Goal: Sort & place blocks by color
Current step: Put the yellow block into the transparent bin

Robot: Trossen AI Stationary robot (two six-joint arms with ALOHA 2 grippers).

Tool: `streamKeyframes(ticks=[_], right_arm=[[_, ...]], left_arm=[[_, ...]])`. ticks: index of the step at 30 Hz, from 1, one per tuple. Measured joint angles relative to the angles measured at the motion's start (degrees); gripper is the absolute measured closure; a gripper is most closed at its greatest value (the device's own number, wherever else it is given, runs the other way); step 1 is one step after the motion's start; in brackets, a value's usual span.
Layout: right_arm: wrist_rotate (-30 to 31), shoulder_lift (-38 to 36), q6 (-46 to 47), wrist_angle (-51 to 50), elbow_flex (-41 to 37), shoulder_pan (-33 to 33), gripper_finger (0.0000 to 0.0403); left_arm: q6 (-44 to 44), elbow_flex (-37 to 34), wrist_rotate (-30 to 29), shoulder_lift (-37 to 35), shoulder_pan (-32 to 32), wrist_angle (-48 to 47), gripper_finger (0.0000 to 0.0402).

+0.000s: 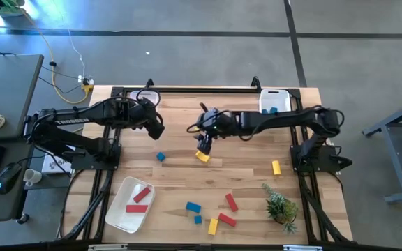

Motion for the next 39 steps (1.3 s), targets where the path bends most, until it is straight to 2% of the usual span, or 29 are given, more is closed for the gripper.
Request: streamKeyframes(ticks=[12,23,31,39], right_arm=[[-3.87,5.84,6.47,-5.28,-0.02,0.43,0.0166],[-8.14,9.55,8.92,-7.27,-0.37,2.20,0.0164],[-8.06,12.17,12.40,-7.73,-0.44,4.00,0.0164],[-5.27,13.99,15.47,-9.15,-0.44,4.35,0.0164]], left_arm=[[0.41,0.00,0.04,0.00,0.00,-0.01,0.0218],[1.75,-0.02,0.55,0.00,0.00,0.00,0.0218],[3.92,-0.02,0.70,0.00,0.00,0.00,0.0218],[4.76,-0.02,0.72,0.02,0.00,0.00,0.0218]])
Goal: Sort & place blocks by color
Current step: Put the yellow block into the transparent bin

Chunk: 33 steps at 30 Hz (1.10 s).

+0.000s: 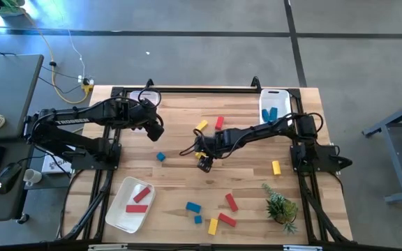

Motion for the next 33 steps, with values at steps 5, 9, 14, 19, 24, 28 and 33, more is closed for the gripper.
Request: streamKeyframes(ticks=[5,9,14,19,24,28,33], right_arm=[[-0.01,1.44,0.55,0.34,0.00,0.04,0.0164],[0.60,2.44,0.90,0.32,0.00,0.07,0.0164],[0.62,3.98,0.88,0.19,0.00,0.07,0.0164],[2.70,4.25,0.78,0.31,0.02,0.16,0.0169],[1.52,4.28,0.76,0.09,0.02,-0.53,0.0211],[0.39,4.19,3.23,0.03,0.06,-1.15,0.0272],[-1.57,4.12,3.04,0.04,0.12,-1.82,0.0296]], left_arm=[[0.66,0.00,0.95,-0.02,-0.04,0.02,0.0218],[2.16,0.00,1.70,-0.01,-0.11,0.04,0.0218],[2.19,0.00,1.86,-0.01,-0.11,0.02,0.0218],[3.15,0.00,1.84,0.00,-0.11,0.02,0.0218],[3.48,0.00,1.86,0.00,-0.11,0.02,0.0218],[3.56,0.00,2.47,0.00,-0.11,0.02,0.0218],[3.54,0.00,3.04,-0.01,-0.11,0.02,0.0218]])
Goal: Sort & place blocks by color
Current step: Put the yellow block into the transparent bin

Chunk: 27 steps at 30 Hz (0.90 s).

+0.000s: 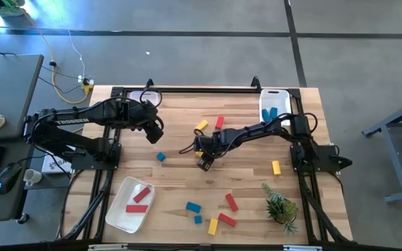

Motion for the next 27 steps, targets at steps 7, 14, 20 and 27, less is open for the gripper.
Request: streamKeyframes(ticks=[7,14,20,27], right_arm=[[-1.54,-0.52,-2.38,-0.35,0.46,-0.45,0.0296],[-2.19,-1.11,-9.60,-0.34,5.84,-1.68,0.0296],[-2.01,-1.17,-18.10,-2.70,12.68,-2.94,0.0296],[-1.60,-1.27,-25.33,-3.57,19.28,-4.24,0.0296]], left_arm=[[-2.07,0.00,6.09,0.01,0.69,0.01,0.0218],[-5.11,0.00,10.97,0.01,1.82,1.39,0.0218],[-11.91,0.00,16.09,0.01,2.62,4.70,0.0218],[-19.56,0.00,17.70,0.01,2.62,7.57,0.0218]])
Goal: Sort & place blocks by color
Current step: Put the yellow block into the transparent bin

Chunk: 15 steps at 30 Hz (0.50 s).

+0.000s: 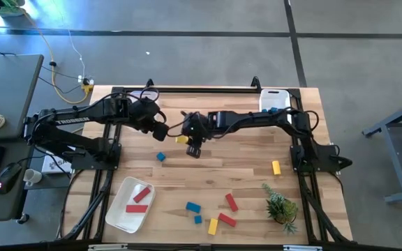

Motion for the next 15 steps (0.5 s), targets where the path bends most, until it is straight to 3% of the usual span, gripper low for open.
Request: streamKeyframes(ticks=[15], right_arm=[[4.42,-0.02,-5.99,1.90,2.35,-0.28,0.0296]], left_arm=[[-8.45,0.00,0.04,-0.02,-0.22,6.39,0.0218]])
